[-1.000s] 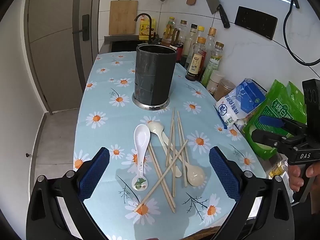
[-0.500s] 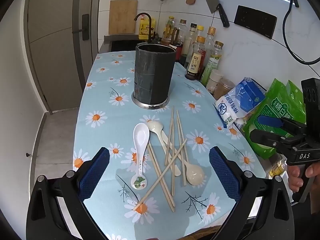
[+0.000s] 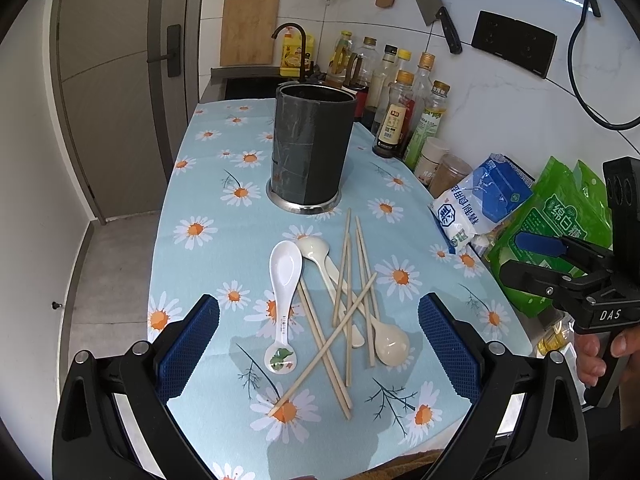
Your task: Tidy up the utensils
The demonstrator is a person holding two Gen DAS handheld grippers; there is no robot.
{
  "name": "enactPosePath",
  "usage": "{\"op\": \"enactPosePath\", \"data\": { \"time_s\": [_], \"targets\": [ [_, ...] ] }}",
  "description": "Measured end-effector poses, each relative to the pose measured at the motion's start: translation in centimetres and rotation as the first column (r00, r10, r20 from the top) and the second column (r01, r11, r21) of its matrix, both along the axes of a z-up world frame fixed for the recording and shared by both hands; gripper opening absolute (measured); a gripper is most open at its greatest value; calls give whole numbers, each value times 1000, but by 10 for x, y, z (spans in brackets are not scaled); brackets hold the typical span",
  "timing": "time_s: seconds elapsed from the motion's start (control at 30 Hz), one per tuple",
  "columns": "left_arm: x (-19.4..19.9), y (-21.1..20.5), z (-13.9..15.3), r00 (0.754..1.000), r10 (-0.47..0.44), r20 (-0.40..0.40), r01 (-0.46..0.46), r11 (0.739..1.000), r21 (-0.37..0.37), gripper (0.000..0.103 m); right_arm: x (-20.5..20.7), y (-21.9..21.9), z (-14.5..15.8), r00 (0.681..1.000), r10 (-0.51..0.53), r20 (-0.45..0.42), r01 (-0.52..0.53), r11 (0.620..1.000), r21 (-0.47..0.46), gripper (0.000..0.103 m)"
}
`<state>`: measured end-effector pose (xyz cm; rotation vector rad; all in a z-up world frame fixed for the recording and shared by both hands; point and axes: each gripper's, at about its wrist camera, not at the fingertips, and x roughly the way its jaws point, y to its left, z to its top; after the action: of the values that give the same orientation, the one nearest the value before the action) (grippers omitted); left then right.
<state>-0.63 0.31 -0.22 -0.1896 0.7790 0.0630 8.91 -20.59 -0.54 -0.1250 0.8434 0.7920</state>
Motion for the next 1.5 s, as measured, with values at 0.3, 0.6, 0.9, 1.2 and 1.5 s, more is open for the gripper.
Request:
{"op": "enactPosePath", "data": {
  "time_s": [0.3, 0.6, 0.9, 1.2, 1.5],
  "targets": [
    [0, 1, 0, 1000, 3, -5, -3, 1000, 1, 97, 0, 2, -1, 1000, 9, -6, -9, 1000, 1, 95],
    [0, 1, -1, 1000, -1, -6, 1, 1000, 1, 97, -1, 3, -3, 1000, 4, -13, -4, 1000, -2, 95],
    [0, 1, -2, 1000, 0, -13, 0, 1000, 0, 97, 0, 1, -3, 1000, 5, -18, -5, 1000, 2, 95],
    [2, 0, -3, 1000, -1, -21, 1, 1000, 5, 97, 1, 2, -4, 1000, 11, -22, -11, 1000, 0, 95],
    [8, 2, -4, 1000, -11, -29, 11, 1000, -4, 97, 3, 5, -4, 1000, 13, -24, -14, 1000, -6, 95]
  ]
}}
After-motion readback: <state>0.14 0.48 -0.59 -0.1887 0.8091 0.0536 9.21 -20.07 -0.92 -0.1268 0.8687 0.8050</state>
